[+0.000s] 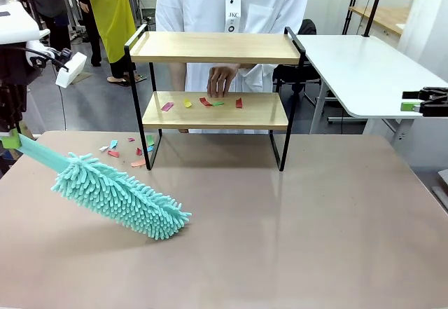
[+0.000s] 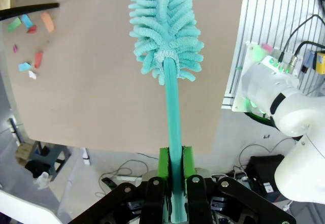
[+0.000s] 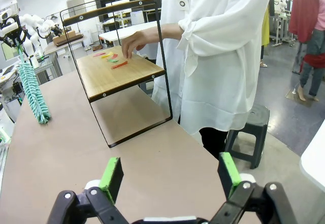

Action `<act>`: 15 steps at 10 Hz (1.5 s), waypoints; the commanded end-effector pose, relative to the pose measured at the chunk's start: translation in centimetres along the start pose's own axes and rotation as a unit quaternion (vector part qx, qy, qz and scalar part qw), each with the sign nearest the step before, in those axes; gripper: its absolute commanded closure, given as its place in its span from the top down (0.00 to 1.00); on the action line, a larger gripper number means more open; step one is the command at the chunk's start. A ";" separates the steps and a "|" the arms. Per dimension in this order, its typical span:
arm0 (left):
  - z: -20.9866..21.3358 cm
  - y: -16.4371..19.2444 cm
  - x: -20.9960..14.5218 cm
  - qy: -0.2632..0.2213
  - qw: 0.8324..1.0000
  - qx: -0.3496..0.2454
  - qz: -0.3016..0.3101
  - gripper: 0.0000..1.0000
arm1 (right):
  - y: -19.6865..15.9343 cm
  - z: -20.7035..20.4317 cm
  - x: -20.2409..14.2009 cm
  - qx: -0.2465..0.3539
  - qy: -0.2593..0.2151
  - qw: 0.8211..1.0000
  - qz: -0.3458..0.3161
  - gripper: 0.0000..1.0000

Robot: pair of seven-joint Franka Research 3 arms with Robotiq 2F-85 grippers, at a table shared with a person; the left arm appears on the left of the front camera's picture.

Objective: Clean the shelf.
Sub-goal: Clean the specific section of the Shelf indicated by the human with the Duster.

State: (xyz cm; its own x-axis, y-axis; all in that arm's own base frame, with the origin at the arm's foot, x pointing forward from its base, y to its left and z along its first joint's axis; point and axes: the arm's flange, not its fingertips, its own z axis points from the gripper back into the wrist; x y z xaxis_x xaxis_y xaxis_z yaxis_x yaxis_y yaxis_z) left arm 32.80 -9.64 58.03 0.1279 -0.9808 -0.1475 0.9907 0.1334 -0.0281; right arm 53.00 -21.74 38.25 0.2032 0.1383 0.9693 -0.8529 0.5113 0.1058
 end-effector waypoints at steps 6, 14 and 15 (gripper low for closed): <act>-0.7 -0.1 -1.0 -0.080 0.997 -0.012 -0.007 0.13 | 0.1 -0.1 0.3 -0.001 0.000 1.000 0.003 1.00; 0.0 -3.5 4.8 -0.311 0.941 -0.058 0.122 0.13 | 0.1 -0.1 0.3 -0.001 0.000 1.000 0.003 1.00; 0.5 -3.8 6.1 -0.312 0.935 -0.056 0.158 0.13 | 0.1 -0.1 0.3 -0.001 0.000 1.000 0.003 1.00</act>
State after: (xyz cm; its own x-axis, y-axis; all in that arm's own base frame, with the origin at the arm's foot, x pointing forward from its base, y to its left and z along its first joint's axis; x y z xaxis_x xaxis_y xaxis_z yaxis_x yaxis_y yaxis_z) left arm 30.33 -15.06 58.02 0.3929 -0.8207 0.4149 0.9192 0.3380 -0.2018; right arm 53.00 -21.74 38.25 0.2033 0.1383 0.9693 -0.8528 0.5114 0.1059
